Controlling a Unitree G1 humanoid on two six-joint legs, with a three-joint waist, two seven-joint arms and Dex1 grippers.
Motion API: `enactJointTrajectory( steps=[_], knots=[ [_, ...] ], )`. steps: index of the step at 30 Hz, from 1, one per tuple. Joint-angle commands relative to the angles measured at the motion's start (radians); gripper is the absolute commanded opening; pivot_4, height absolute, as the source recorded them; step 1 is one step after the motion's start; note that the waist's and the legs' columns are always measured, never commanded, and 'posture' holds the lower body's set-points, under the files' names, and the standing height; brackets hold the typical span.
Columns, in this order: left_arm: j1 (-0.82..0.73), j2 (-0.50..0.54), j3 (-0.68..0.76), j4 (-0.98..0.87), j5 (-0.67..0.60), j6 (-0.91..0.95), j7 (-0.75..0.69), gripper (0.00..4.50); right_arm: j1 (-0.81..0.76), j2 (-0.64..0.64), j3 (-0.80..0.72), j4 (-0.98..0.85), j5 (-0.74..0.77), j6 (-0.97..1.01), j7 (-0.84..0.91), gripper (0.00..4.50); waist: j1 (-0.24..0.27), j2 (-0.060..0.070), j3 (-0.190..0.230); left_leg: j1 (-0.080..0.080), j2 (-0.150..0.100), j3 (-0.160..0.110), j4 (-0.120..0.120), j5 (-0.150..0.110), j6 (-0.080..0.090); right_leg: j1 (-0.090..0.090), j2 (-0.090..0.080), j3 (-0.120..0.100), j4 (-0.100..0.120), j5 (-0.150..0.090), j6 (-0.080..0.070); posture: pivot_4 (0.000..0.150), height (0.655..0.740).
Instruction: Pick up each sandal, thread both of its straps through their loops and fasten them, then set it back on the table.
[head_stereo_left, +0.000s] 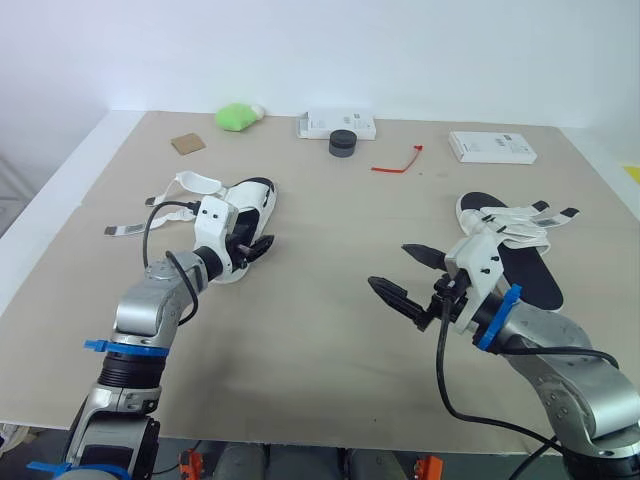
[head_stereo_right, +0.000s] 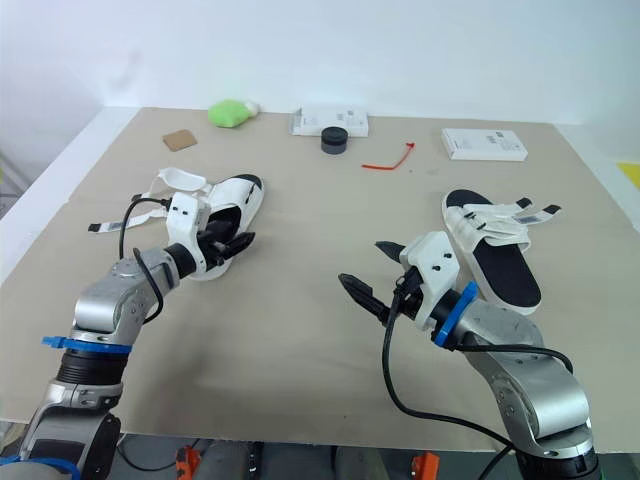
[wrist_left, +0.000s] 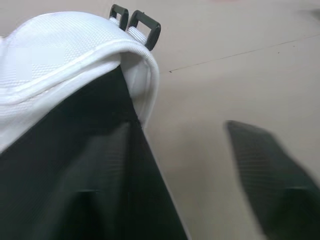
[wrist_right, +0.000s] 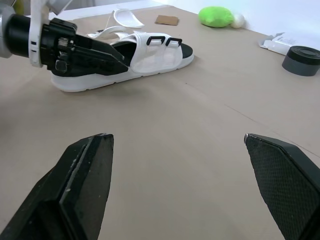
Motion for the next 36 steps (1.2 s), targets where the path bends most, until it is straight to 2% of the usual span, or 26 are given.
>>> enactJointTrajectory(
  steps=[1,21,30,33,36],
  knots=[
    [-0.007,0.008,0.025,-0.026,0.04,0.006,0.054,4.44,-0.018,0.007,-0.02,-0.008,0.009,-0.021,-0.001,4.5,0.0,0.0,0.0,0.0,0.0,0.0,0.0,0.0,0.0,0.0,0.0,0.0,0.0,0.0,0.0,0.15,0.74],
    [-0.251,-0.119,-0.031,0.353,0.162,-0.074,0.062,4.44,-0.004,0.003,-0.042,-0.024,-0.01,-0.018,-0.024,4.5,0.005,0.0,0.0,0.0,-0.001,0.0,0.001,0.004,0.001,0.001,0.0,0.0,0.0,0.002,0.004,0.15,0.74],
    [-0.375,-0.161,-0.034,0.585,0.218,-0.203,0.065,4.44,-0.014,0.007,-0.026,-0.013,-0.022,-0.019,-0.037,4.5,0.006,0.0,0.0,0.0,-0.001,-0.001,0.0,0.006,0.001,0.001,-0.001,0.0,0.0,0.004,0.006,0.15,0.74],
    [-0.401,-0.172,-0.02,0.657,0.226,-0.265,0.072,3.6,-0.015,0.003,-0.021,-0.009,-0.029,-0.019,-0.035,4.5,0.006,0.0,0.0,0.0,-0.002,0.0,0.0,0.006,0.001,0.001,-0.001,0.0,0.0,0.004,0.006,0.15,0.74],
    [-0.424,-0.176,-0.004,0.724,0.229,-0.313,0.078,2.22,-0.013,-0.001,-0.029,-0.016,-0.019,-0.012,-0.027,4.5,0.006,0.0,0.0,0.0,-0.002,0.0,0.0,0.006,0.001,0.0,-0.001,0.0,0.0,0.004,0.006,0.15,0.74]
  ],
)
